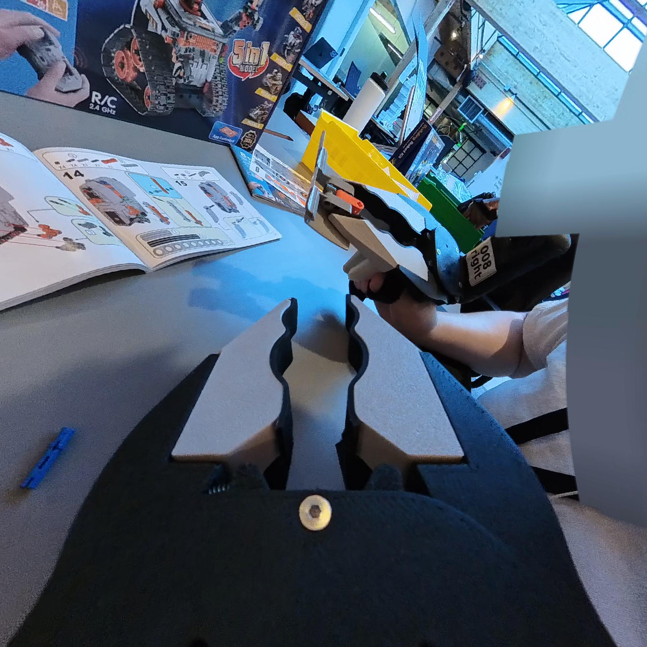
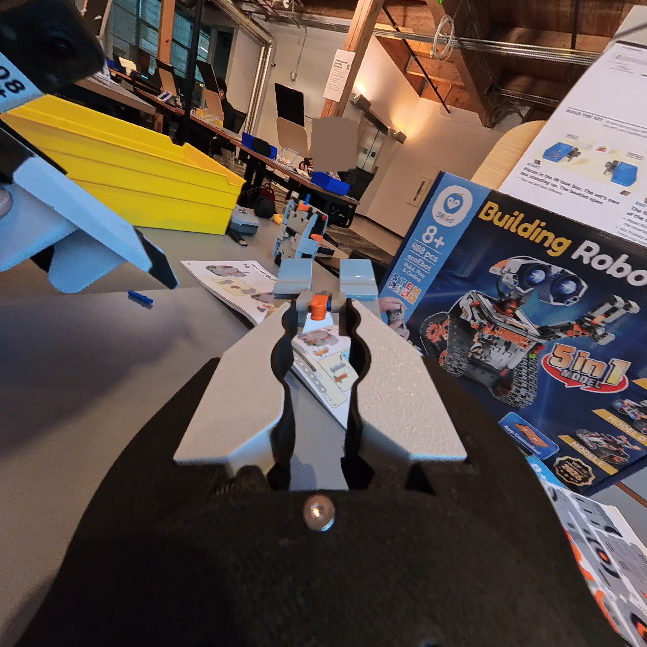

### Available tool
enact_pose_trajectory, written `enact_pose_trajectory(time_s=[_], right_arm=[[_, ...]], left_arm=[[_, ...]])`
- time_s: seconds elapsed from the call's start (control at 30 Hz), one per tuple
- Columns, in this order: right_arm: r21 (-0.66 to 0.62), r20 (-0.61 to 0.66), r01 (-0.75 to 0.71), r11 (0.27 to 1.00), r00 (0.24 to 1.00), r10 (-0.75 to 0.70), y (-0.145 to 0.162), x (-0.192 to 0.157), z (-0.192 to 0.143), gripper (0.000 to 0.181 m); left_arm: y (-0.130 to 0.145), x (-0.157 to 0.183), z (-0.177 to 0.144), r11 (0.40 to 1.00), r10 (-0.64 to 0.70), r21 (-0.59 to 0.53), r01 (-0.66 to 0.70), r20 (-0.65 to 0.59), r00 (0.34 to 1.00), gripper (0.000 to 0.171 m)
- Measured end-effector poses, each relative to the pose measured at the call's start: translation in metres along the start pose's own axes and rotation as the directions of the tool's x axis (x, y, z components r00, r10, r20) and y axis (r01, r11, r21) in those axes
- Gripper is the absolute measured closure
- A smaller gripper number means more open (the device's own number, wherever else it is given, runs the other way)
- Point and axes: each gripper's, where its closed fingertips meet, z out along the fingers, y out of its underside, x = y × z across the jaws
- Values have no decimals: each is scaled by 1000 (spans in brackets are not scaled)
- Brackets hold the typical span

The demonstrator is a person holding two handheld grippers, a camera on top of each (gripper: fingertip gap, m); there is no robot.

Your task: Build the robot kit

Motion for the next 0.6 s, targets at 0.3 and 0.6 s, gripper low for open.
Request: enact_pose_trajectory(time_s=[0.3, 0.6], right_arm=[[59, 96, -26, 998, 995, 20, -19, -39, 20, 156], [70, 165, -39, 997, 986, 27, -23, -64, 30, 156]], left_arm=[[-13, -8, -9, 988, -126, 89, 130, -43, 991, 141], [-29, -11, -22, 913, -328, 176, 369, -223, 918, 144]])
